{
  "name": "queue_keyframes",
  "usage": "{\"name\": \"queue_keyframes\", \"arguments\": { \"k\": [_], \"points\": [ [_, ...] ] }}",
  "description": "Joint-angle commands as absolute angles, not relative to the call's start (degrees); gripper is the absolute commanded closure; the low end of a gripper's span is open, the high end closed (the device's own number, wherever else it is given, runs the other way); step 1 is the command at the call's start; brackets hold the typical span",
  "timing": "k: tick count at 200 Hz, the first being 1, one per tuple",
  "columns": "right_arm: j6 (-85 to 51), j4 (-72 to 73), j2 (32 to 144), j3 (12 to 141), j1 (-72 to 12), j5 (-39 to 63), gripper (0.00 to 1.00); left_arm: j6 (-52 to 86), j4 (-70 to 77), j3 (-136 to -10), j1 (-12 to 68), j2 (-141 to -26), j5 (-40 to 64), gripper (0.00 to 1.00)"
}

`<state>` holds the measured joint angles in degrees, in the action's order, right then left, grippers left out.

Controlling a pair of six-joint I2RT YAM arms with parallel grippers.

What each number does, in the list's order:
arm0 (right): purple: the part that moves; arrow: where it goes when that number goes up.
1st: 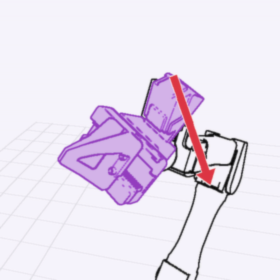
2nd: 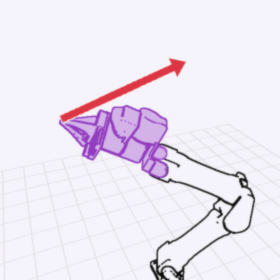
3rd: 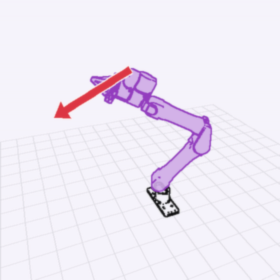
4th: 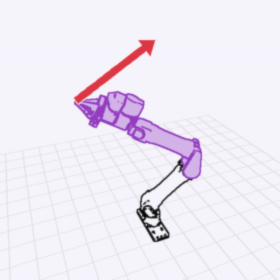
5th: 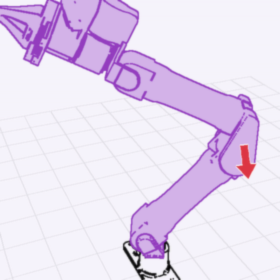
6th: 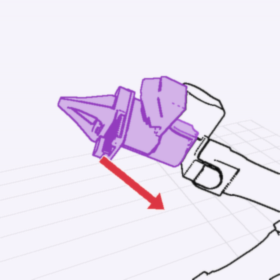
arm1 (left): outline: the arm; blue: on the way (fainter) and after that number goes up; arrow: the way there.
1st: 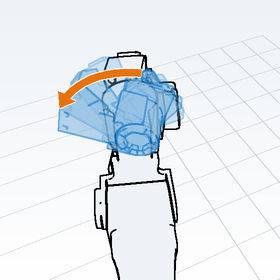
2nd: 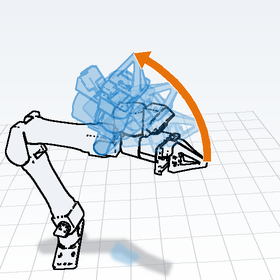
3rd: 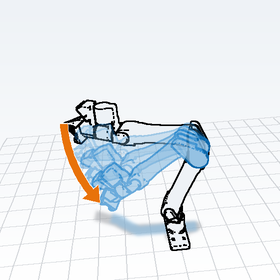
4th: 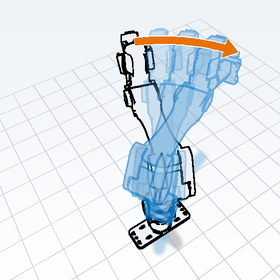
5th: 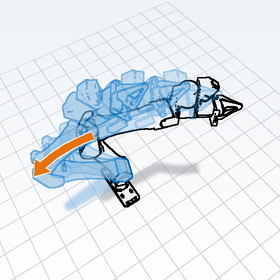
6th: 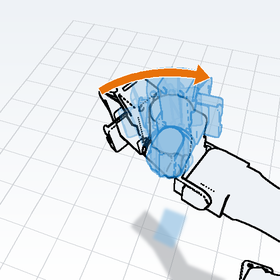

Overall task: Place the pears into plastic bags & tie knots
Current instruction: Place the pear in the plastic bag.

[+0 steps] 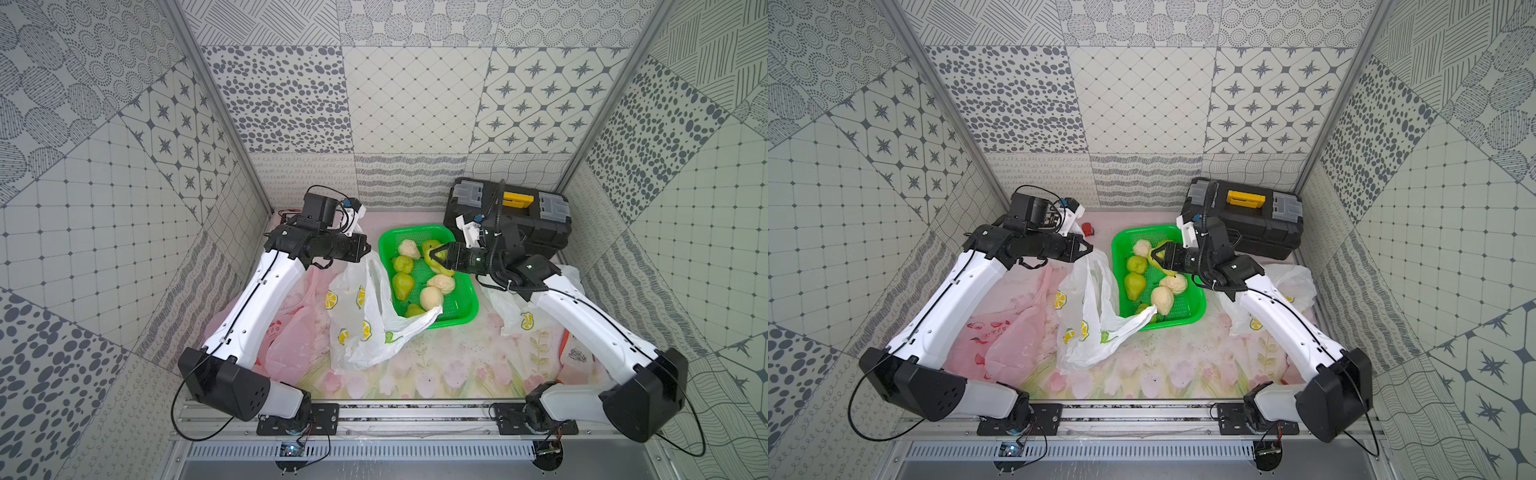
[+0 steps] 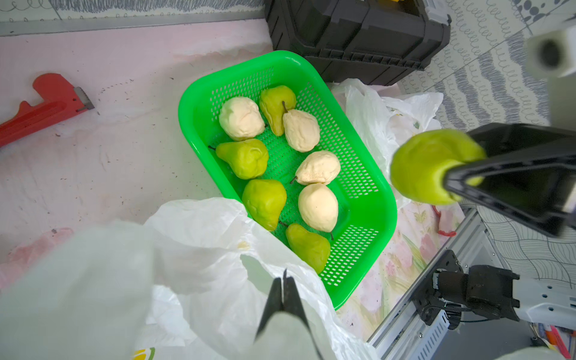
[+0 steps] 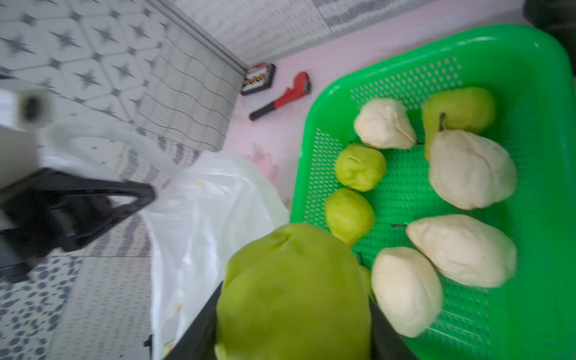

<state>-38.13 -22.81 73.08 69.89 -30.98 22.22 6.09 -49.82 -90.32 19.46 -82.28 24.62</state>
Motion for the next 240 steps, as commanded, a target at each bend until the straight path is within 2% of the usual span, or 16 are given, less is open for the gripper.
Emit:
{"name": "queue_keyframes", "arguments": {
  "k": [1, 25, 50, 109, 159, 197, 216, 240],
  "points": [
    [-49.86, -12.31, 71.94, 70.43, -36.09, 26.41, 0.67, 7.19, -52.34, -92.98, 20.61, -82.65, 24.18, 1.00],
    [-61.09, -0.98, 74.45, 68.06, -44.36, 22.70, 0.68, 8.07, -51.20, -92.75, 20.64, -82.57, 24.48, 1.00],
    [-69.25, 7.69, 79.95, 67.10, -47.72, 21.19, 0.70, 9.43, -50.02, -92.23, 20.89, -82.91, 25.05, 1.00],
    [-76.38, 5.86, 87.69, 58.77, -48.56, 15.05, 0.72, 12.96, -46.44, -88.51, 22.31, -79.28, 27.87, 1.00],
    [-75.96, 0.50, 92.60, 62.96, -49.02, 11.23, 0.68, 12.95, -47.15, -87.78, 26.80, -80.82, 30.15, 1.00],
    [-77.81, -1.76, 95.35, 70.52, -51.59, 10.83, 0.56, 15.78, -42.31, -85.43, 28.39, -79.67, 31.32, 1.00],
    [-78.18, -4.33, 97.58, 73.98, -53.12, 8.58, 0.42, 15.72, -40.72, -85.37, 28.39, -80.33, 31.28, 1.00],
    [-77.23, -6.29, 101.03, 74.28, -53.37, 5.01, 0.33, 15.57, -38.33, -84.15, 28.15, -79.98, 31.47, 1.00]
  ]
}}
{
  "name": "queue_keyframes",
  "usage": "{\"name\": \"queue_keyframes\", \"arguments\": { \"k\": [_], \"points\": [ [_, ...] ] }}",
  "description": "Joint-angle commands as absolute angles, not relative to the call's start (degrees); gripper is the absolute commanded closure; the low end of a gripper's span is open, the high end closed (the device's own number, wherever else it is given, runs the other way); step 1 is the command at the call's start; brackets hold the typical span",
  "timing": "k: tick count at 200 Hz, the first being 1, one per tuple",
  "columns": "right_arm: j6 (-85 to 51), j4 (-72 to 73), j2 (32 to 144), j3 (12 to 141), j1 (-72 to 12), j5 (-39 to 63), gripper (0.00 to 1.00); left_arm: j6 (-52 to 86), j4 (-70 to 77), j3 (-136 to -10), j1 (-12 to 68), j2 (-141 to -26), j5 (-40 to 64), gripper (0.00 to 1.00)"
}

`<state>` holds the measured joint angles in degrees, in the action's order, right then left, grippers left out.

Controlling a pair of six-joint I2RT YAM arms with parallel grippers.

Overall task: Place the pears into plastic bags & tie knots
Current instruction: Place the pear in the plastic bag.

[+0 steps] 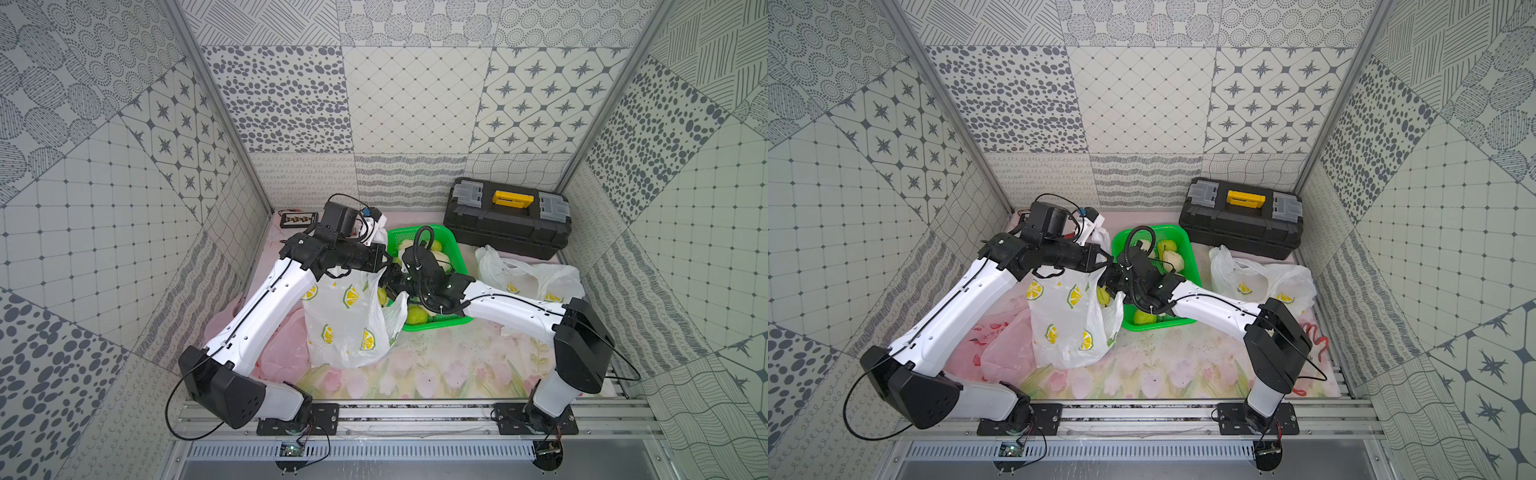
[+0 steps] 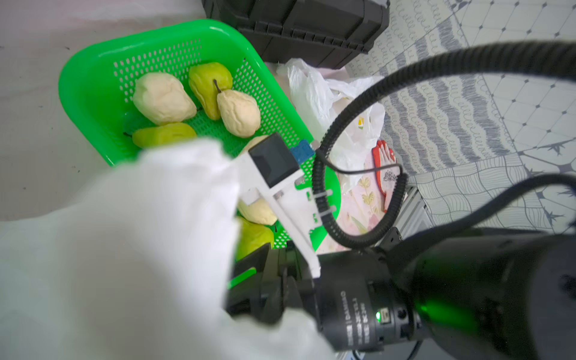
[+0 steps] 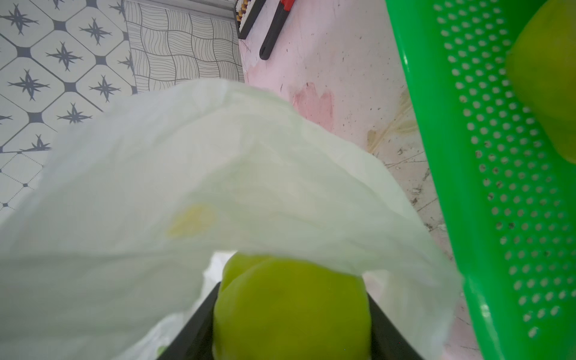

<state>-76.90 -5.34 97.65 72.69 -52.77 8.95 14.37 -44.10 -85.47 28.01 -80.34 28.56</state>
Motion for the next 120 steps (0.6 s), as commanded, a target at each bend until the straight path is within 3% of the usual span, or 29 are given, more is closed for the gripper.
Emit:
{"name": "queue_keyframes", "arguments": {
  "k": [1, 61, 120],
  "points": [
    [-77.11, -6.31, 101.10, 74.32, -53.32, 5.01, 0.33, 15.56, -38.24, -84.04, 28.09, -79.93, 31.47, 1.00],
    [-65.50, -13.74, 100.82, 80.67, -51.36, 11.73, 0.09, 17.34, -34.89, -79.64, 22.62, -77.98, 32.78, 1.00],
    [-53.95, -22.47, 85.70, 76.64, -43.68, 16.56, 0.17, 14.80, -36.54, -77.47, 15.58, -78.91, 29.10, 1.00]
  ]
}}
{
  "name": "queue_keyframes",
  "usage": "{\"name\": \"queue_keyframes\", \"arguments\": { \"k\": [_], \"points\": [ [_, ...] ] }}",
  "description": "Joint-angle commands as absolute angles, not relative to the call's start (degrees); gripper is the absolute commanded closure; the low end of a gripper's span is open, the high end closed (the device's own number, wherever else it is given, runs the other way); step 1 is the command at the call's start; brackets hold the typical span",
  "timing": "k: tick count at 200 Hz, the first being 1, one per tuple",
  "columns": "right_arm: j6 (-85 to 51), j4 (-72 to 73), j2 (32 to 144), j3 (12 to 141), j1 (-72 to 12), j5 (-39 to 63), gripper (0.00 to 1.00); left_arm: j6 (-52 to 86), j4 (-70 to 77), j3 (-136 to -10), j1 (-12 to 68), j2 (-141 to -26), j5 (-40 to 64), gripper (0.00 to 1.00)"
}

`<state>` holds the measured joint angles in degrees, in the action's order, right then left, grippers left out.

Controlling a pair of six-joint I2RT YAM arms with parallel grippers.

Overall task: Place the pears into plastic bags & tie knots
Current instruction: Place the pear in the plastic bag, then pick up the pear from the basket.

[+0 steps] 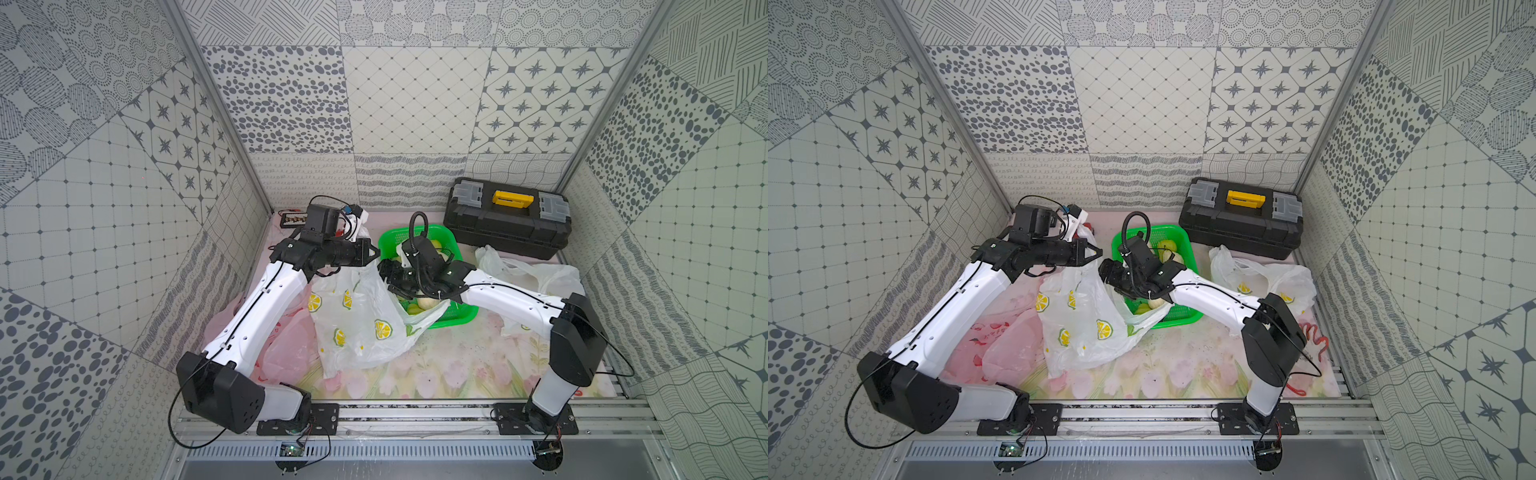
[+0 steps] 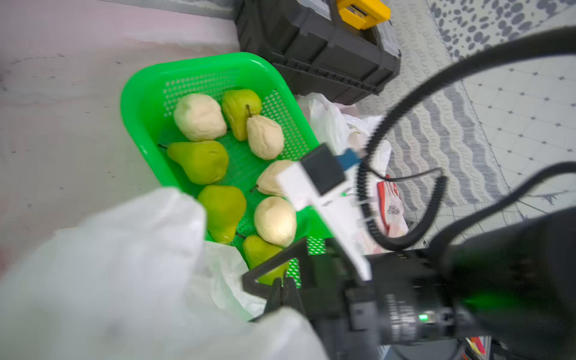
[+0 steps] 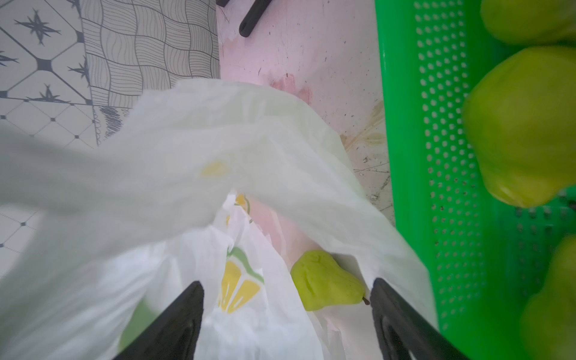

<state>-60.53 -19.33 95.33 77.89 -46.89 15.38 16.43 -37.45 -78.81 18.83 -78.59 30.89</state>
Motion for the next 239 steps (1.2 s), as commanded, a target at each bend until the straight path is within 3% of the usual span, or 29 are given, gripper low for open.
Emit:
{"name": "queue_keyframes", "arguments": {
  "k": [1, 37, 61, 131, 187, 200, 239],
  "points": [
    [-53.91, -22.66, 85.52, 76.46, -43.42, 16.37, 0.17, 14.74, -36.55, -77.45, 15.57, -78.87, 29.14, 1.00],
    [-48.98, -34.45, 77.53, 67.86, -33.33, 7.82, 0.20, 11.08, -38.66, -77.26, 13.73, -75.97, 28.79, 1.00],
    [-42.76, -41.49, 78.18, 65.77, -32.64, 0.00, 0.19, 10.05, -38.27, -77.23, 10.32, -73.38, 34.40, 1.00],
    [-39.73, -39.89, 94.35, 69.29, -36.61, 0.61, 0.11, 6.48, -39.17, -77.09, 10.28, -73.63, 47.93, 1.00],
    [-42.21, -36.45, 105.10, 75.13, -38.97, -2.26, 0.08, 7.91, -37.93, -76.02, 11.29, -74.55, 47.78, 1.00],
    [-41.31, -36.72, 106.87, 76.22, -38.94, -4.06, 0.12, 8.00, -37.98, -76.02, 11.78, -74.79, 47.30, 1.00],
    [-37.30, -38.60, 100.37, 76.03, -38.36, -4.66, 0.44, 7.69, -40.52, -77.53, 12.31, -76.22, 45.31, 1.00]
  ]
}}
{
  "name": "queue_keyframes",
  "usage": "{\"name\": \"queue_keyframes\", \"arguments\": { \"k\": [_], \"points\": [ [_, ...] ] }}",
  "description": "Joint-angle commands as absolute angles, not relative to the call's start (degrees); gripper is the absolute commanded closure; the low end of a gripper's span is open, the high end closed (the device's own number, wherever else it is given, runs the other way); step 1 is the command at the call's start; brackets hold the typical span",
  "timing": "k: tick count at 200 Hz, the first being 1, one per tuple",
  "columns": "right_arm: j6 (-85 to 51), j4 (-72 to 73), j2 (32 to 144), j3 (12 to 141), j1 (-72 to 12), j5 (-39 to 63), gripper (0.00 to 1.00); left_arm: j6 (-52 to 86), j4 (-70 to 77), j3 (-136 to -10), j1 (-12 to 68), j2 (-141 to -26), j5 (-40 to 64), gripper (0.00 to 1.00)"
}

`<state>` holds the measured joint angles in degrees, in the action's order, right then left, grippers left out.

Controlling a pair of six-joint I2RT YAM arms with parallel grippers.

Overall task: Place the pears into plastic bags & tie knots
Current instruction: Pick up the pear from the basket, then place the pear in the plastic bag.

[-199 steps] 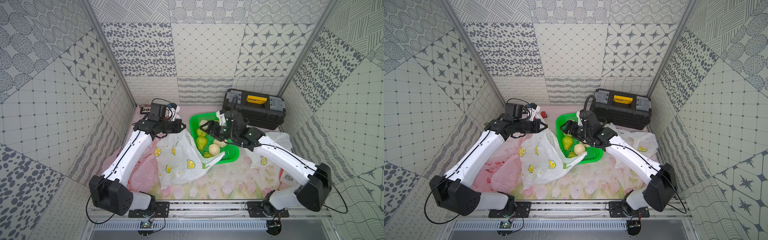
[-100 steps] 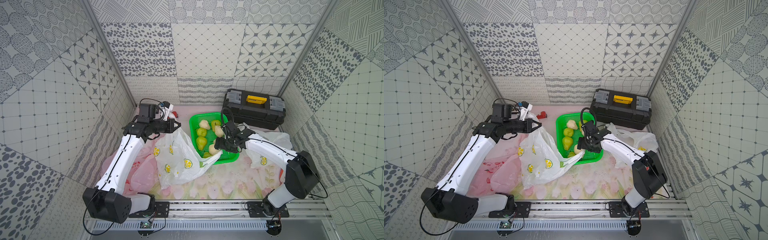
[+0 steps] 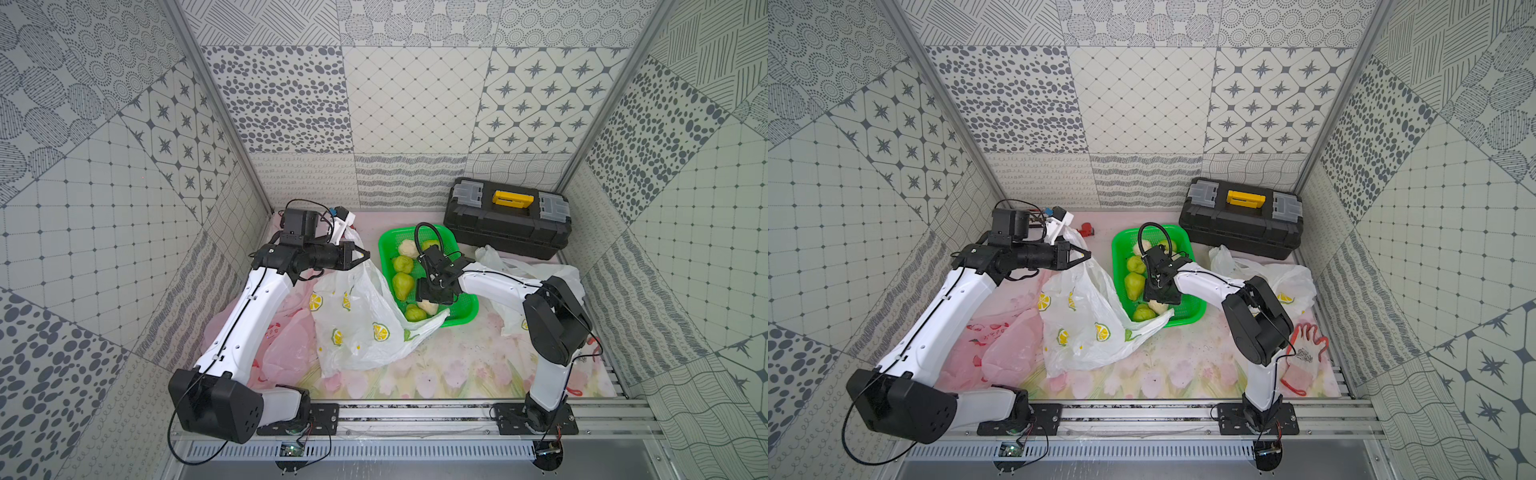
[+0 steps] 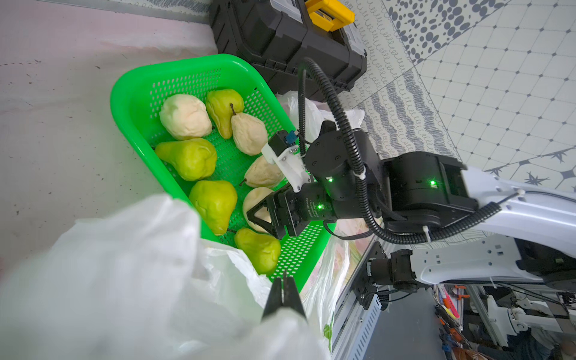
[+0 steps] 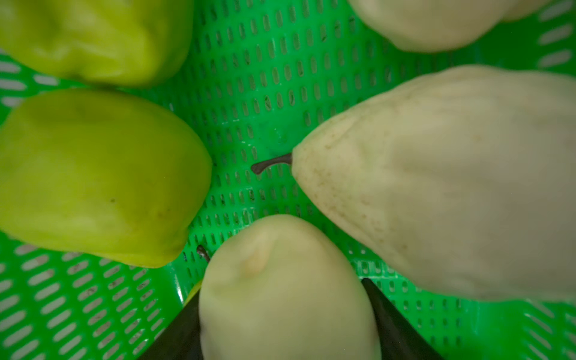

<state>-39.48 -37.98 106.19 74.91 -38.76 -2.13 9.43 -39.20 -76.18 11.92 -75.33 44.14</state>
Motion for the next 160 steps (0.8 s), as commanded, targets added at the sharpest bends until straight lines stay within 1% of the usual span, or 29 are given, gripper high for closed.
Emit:
{"name": "queue_keyframes", "arguments": {
  "k": [1, 13, 27, 42, 58, 72, 90, 123, 148, 160],
  "points": [
    [-37.24, -38.68, 99.97, 75.98, -38.34, -4.70, 0.45, 7.67, -40.56, -77.57, 12.39, -76.25, 45.24, 1.00],
    [-36.52, -39.68, 95.20, 75.37, -37.44, -4.69, 0.48, 8.12, -40.61, -77.76, 12.44, -76.53, 44.80, 1.00],
    [-36.09, -40.40, 89.92, 74.74, -36.13, -4.51, 0.49, 8.99, -40.54, -78.19, 12.94, -77.03, 44.12, 1.00],
    [-35.01, -39.78, 85.02, 75.12, -35.61, -1.14, 0.49, 9.23, -40.83, -78.88, 13.68, -77.85, 42.75, 1.00],
    [-36.47, -38.48, 82.46, 76.97, -36.09, 6.37, 0.49, 9.14, -41.58, -80.04, 14.65, -78.97, 41.85, 1.00],
    [-40.47, -33.34, 82.17, 76.86, -37.89, 13.71, 0.49, 9.06, -41.92, -80.88, 15.43, -79.69, 41.83, 1.00],
    [-49.33, -21.54, 84.58, 74.28, -41.13, 22.81, 0.49, 9.05, -41.96, -81.75, 16.34, -80.13, 41.59, 1.00],
    [-58.20, -6.75, 93.69, 74.77, -45.39, 27.83, 0.50, 9.32, -41.73, -82.41, 16.86, -78.89, 43.36, 1.00],
    [-61.79, -3.56, 102.71, 77.75, -46.29, 30.33, 0.51, 9.58, -41.43, -82.25, 17.01, -78.48, 44.24, 1.00],
    [-61.29, -5.90, 105.03, 79.09, -47.11, 26.92, 0.49, 9.58, -41.35, -82.08, 17.04, -78.88, 43.81, 1.00]
  ]
}}
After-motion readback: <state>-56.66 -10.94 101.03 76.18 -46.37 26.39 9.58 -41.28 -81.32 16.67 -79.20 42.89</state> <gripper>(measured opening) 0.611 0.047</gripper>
